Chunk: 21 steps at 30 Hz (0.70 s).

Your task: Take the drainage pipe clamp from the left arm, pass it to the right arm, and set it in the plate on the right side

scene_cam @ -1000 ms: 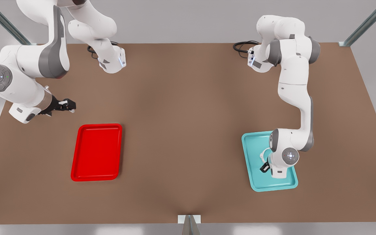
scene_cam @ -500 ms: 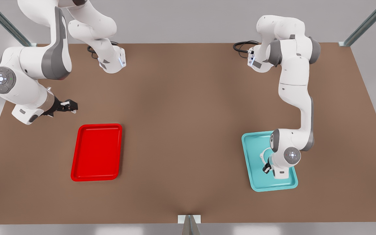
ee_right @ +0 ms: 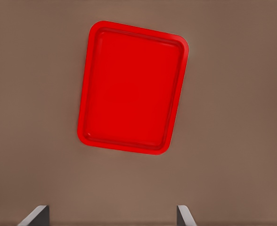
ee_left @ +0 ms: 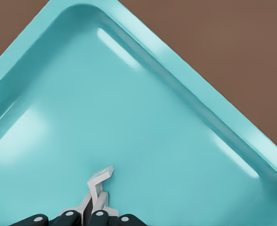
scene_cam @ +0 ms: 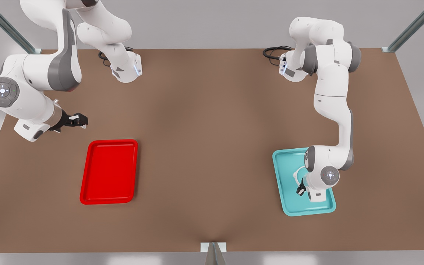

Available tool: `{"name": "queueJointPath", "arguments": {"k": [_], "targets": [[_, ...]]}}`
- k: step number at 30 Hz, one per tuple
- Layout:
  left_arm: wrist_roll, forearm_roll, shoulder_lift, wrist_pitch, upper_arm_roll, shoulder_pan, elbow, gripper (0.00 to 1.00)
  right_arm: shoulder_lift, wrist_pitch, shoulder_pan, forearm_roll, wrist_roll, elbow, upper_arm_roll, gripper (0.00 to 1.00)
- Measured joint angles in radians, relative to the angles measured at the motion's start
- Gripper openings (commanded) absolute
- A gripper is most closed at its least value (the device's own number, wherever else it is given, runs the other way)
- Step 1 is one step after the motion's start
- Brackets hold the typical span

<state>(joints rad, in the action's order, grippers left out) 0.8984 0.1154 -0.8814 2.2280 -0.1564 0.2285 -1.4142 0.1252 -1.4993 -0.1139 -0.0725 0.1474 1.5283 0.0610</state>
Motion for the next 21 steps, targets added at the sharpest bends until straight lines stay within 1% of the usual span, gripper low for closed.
{"name": "queueJointPath", "arguments": {"k": [3,7,14,17,21], "targets": [[0.004,0.003,0.014,-0.002,0.000,0.000,0.001,0.21,-0.001,0.001,0.000,0.000,0.000,0.000,0.000,1.00],[0.020,0.005,0.066,-0.026,0.000,0.009,0.000,0.21,0.000,0.001,0.001,0.000,0.000,0.000,0.000,1.00],[0.156,-0.001,0.203,-0.188,0.002,0.111,0.001,0.21,0.004,0.002,0.000,0.000,0.000,-0.001,0.000,1.00],[0.262,0.006,0.232,-0.262,0.080,0.130,0.004,0.21,0.021,0.001,0.000,0.001,0.000,-0.011,-0.002,1.00],[0.435,0.056,0.235,-0.314,0.178,0.129,0.025,0.21,0.037,0.000,-0.010,0.002,0.000,-0.025,-0.003,1.00]]}}
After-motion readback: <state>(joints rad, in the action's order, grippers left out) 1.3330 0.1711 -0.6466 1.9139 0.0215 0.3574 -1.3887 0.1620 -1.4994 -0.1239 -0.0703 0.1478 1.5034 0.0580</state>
